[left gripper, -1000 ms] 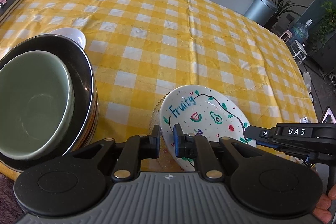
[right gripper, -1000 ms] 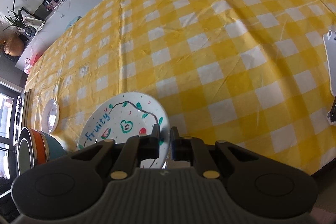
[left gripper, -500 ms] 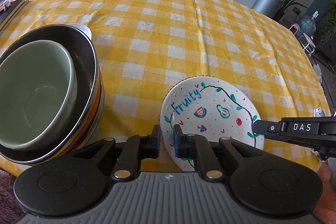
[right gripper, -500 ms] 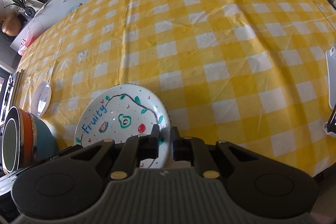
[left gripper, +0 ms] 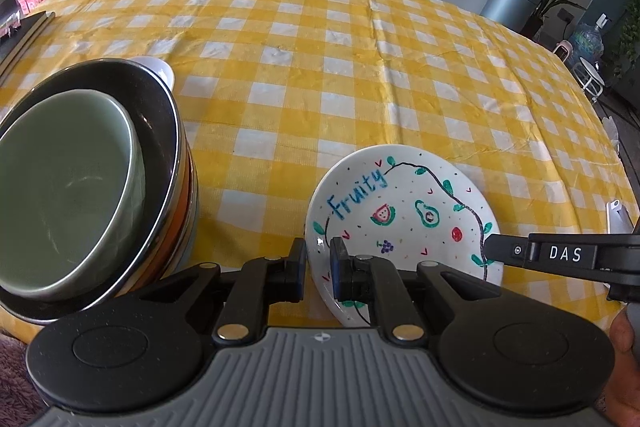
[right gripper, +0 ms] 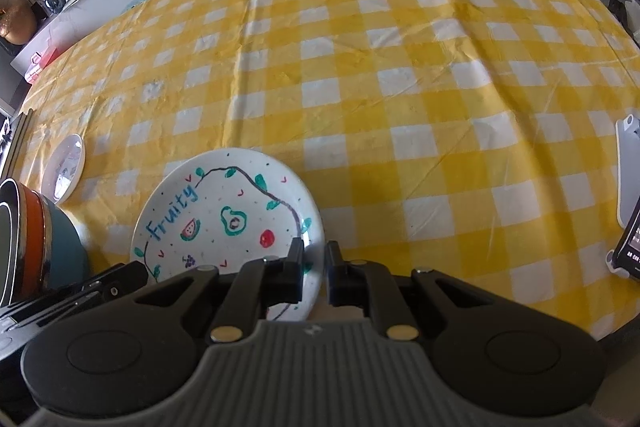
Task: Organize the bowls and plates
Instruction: 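Lower the 'Fruity' plate onto the glass plate and open both grippers, then move both grippers to the small white sticker plate and close on its rim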
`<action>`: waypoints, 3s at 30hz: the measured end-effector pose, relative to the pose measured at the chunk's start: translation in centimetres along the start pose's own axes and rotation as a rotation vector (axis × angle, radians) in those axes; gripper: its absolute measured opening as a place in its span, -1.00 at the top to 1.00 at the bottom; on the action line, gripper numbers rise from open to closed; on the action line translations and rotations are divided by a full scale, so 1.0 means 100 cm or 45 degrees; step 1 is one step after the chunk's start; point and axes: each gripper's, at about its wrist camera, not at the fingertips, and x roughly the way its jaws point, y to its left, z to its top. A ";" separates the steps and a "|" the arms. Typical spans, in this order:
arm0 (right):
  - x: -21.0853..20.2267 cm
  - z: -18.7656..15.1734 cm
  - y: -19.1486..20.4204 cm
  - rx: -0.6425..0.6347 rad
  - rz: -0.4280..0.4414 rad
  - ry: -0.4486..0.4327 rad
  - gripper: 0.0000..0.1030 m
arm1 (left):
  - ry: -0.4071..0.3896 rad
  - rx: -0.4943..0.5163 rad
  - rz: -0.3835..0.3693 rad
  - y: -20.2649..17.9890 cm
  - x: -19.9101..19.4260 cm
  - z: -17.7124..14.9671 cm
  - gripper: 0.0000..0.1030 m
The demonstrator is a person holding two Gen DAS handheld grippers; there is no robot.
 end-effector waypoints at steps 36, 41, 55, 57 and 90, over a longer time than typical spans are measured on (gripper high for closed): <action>-0.021 0.028 0.059 0.008 0.270 -0.174 0.35 | -0.063 0.024 -0.047 0.097 -0.080 0.108 0.30; -0.011 0.044 0.099 -0.005 0.357 -0.126 0.34 | -0.048 0.042 0.007 0.130 -0.073 0.126 0.30; 0.051 0.078 0.194 -0.130 0.419 0.079 0.56 | 0.092 -0.111 0.020 0.209 -0.004 0.132 0.33; 0.062 0.082 0.202 -0.150 0.392 0.116 0.56 | 0.111 -0.134 0.003 0.215 0.004 0.131 0.36; 0.096 0.100 0.209 -0.127 0.396 0.239 1.00 | 0.126 -0.197 -0.099 0.209 0.023 0.132 0.97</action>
